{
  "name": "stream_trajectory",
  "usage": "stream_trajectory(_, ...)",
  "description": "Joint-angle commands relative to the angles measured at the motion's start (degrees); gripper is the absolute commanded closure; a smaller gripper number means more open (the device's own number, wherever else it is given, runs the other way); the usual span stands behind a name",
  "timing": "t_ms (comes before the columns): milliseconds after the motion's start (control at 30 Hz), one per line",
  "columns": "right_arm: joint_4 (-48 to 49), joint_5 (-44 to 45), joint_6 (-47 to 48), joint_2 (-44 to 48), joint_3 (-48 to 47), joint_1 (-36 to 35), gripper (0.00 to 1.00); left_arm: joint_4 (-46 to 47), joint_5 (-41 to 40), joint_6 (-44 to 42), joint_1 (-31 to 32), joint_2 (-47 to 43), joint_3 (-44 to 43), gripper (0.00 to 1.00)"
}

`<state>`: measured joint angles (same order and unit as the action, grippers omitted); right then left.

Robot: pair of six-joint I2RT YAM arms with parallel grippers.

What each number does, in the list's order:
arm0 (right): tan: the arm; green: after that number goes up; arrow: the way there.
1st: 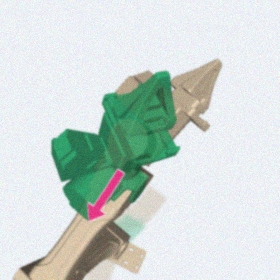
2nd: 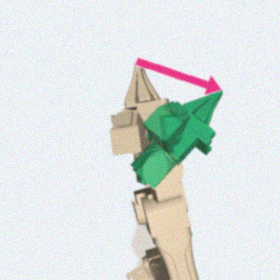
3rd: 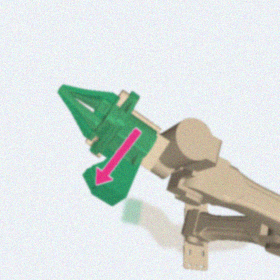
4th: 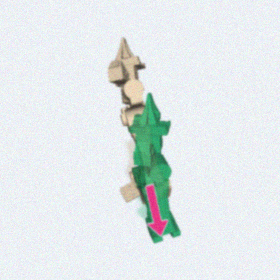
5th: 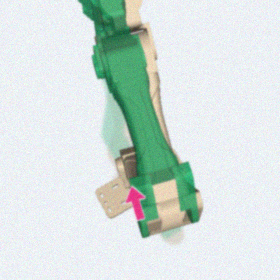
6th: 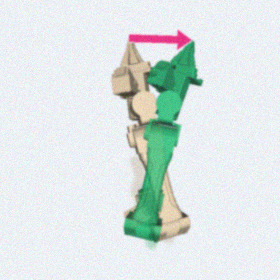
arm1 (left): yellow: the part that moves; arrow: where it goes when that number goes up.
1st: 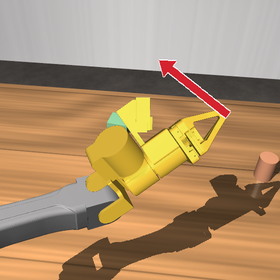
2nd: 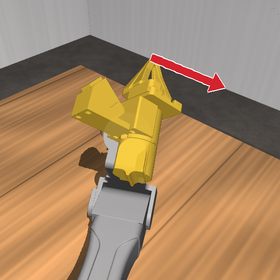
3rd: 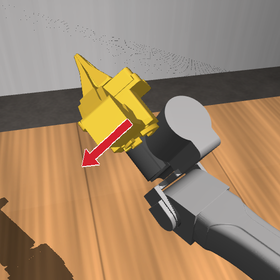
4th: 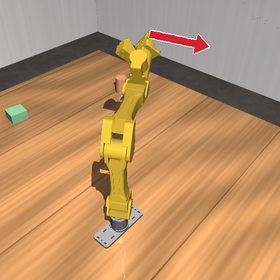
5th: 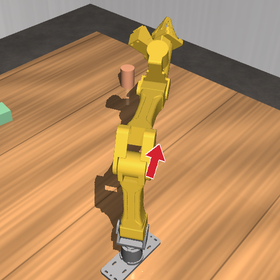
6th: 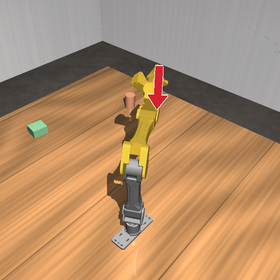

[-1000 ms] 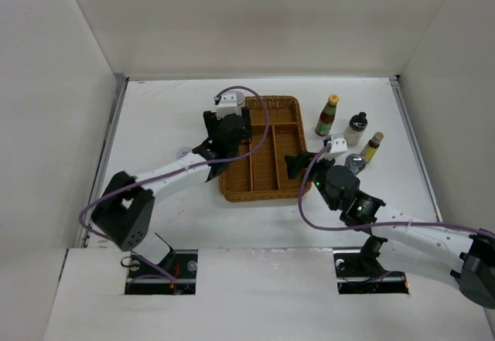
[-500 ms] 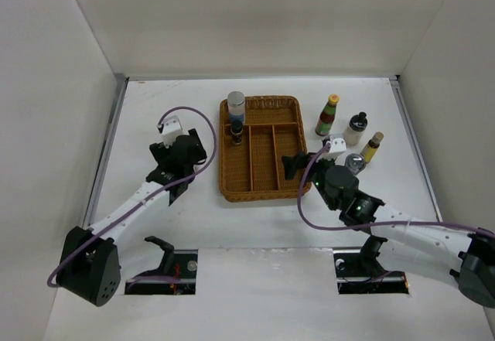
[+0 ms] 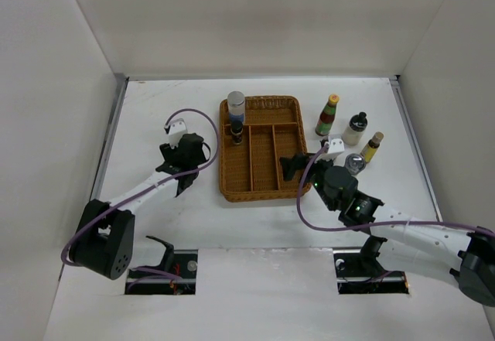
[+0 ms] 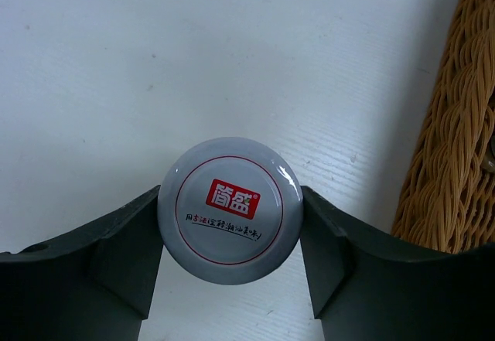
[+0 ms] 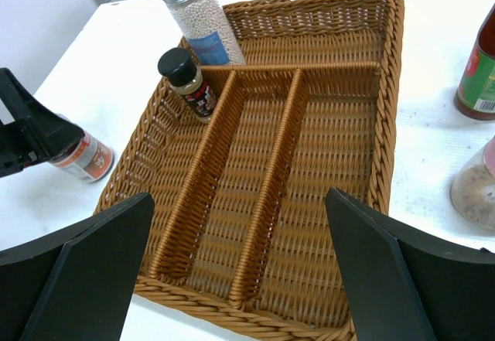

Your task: Organize the condiment bottles

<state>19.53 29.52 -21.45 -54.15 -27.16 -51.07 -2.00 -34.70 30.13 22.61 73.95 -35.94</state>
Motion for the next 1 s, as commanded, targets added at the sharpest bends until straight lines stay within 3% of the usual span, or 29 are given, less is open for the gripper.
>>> stream_trajectory(0,3.23,-0.51,-0.34,0.27,-0.26,-0.48,0.0,2.53,-0.46,0.37,0.02,-1.96,-0.35,0.55)
stream_trajectory(100,3.23,-0.51,-0.34,0.1,-0.26,-0.48,0.0,0.34,-1.24,-0.33,1.07,-6.43,-1.23,0.63)
stream_trajectory(267,3.32,-0.34,-0.34,-0.17,-0.35,-0.48,0.01,-3.09,-3.01,-2.0,5.46,-14.44,-5.7,0.66)
stream_trajectory(433,3.32,-0.16,-0.34,0.01,-0.26,-0.48,0.06,-3.28,-3.53,-1.92,14.5,-13.67,-10.63,0.67)
stream_trajectory(533,3.15,-0.08,-0.34,0.54,-0.18,-0.48,0.26,-2.49,-5.02,-1.74,20.22,-9.98,-12.65,0.67)
stream_trajectory(600,2.88,0.01,-0.34,0.62,-0.26,-0.48,0.48,-0.38,-5.64,-2.0,22.77,-7.61,-13.27,0.67)
stream_trajectory(700,2.53,0.1,-0.34,0.28,-0.44,-0.48,0.62,2.34,-5.38,-2.09,24.19,-3.65,-13.98,0.67)
stream_trajectory(833,2.27,0.8,-0.34,0.89,-0.44,-0.48,0.61,5.77,-4.85,-2.27,24.63,1.53,-13.98,0.66)
stream_trajectory(967,2.27,1.42,-0.26,2.12,0.0,-0.48,0.49,8.76,-4.77,-2.44,24.72,5.58,-12.66,0.66)
